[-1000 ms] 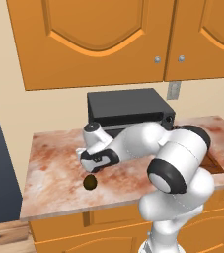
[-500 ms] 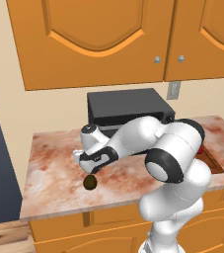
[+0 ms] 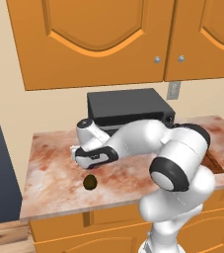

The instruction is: Place the avocado, onion, tomato, and bell pepper on the cutting board.

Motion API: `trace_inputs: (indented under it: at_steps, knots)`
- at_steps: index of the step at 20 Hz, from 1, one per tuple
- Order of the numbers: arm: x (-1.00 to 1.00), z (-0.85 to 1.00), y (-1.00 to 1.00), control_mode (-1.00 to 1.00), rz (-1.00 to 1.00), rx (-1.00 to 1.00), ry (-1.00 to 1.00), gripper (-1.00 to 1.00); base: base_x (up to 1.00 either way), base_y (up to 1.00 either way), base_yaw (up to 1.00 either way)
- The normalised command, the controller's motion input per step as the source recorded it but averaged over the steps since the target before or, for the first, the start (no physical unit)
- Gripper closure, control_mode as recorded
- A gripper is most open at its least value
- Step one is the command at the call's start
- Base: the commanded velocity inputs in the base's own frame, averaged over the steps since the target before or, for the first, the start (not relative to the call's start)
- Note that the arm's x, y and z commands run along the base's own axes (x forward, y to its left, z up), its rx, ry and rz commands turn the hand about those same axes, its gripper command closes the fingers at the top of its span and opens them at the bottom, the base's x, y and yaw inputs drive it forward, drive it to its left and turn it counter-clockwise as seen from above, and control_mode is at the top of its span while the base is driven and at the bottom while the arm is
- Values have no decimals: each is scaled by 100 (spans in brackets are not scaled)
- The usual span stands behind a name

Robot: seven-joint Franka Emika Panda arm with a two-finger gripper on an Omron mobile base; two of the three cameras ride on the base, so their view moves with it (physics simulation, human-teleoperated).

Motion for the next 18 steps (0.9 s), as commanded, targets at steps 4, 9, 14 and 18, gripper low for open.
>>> trace_inputs:
  at_steps: [4, 9, 14, 18]
  knots:
    - [-17, 40, -19, -100, -3, 0, 2, 100, 0, 0, 0]
    - [-6, 20, -47, -100, -1, 2, 4, 100, 0, 0, 0]
    - [-4, 7, -40, -100, -2, 1, 4, 100, 0, 0, 0]
    - [-3, 0, -44, -100, -3, 0, 1, 100, 0, 0, 0]
